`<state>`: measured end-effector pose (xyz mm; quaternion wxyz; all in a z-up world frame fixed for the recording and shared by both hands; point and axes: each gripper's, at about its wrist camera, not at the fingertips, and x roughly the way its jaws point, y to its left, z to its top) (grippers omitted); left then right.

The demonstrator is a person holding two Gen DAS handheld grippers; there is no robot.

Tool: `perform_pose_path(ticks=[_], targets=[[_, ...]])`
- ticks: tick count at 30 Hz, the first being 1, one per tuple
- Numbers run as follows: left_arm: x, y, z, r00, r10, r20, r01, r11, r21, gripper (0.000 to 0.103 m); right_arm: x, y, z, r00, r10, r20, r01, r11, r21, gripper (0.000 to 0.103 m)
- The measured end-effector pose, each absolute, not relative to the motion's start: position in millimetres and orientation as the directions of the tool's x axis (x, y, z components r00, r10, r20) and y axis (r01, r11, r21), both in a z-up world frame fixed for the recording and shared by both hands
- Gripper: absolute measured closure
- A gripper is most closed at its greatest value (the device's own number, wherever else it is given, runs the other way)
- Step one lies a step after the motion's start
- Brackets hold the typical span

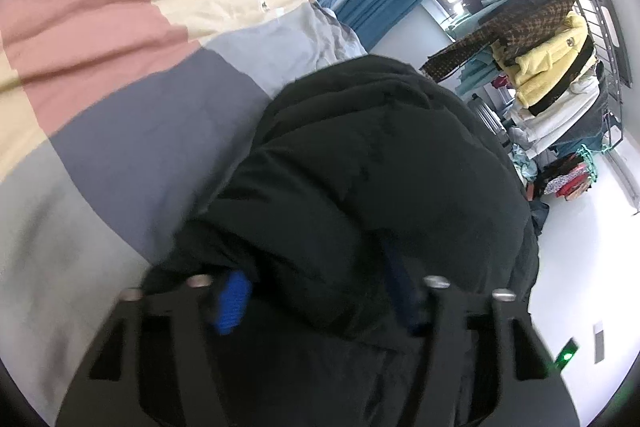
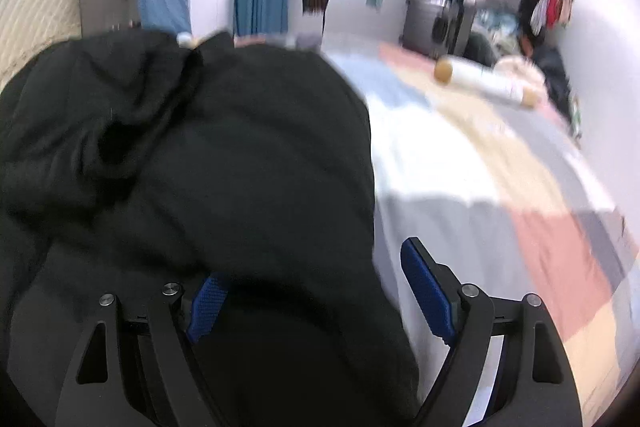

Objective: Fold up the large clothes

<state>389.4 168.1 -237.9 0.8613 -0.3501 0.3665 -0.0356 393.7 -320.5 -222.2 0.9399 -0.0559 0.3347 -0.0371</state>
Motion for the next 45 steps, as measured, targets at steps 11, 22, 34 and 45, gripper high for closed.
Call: perform_pose_path(ticks=[11, 22, 34, 45], targets=[[389, 173, -223, 0.746, -0.226, -0.627, -0.206, 0.817, -0.539, 0.091, 400, -361, -200, 0.847, -0.111, -0.520, 0.164, 0.985, 0.057, 0.021], [395, 153, -228, 0.694, -0.155, -0.703, -0.195, 0.899, -0.391, 0.081, 403, -374, -238, 0.735, -0.060, -0.676, 0.143, 0.987, 0.068, 0.020], [308, 113, -107, 0.771, -0.177, -0.612, -0.009, 0.958, -0.288, 0.042, 296, -332, -124, 0.806, 0.084, -0.586, -0.026, 0.994, 0.107, 0.020], [196, 112, 14, 0.852, -0.191, -0.488, 0.062, 0.961, -0.270, 0.041, 180, -304, 6, 0.887, 0.145, -0.439, -0.115, 0.989, 0.094, 0.019]])
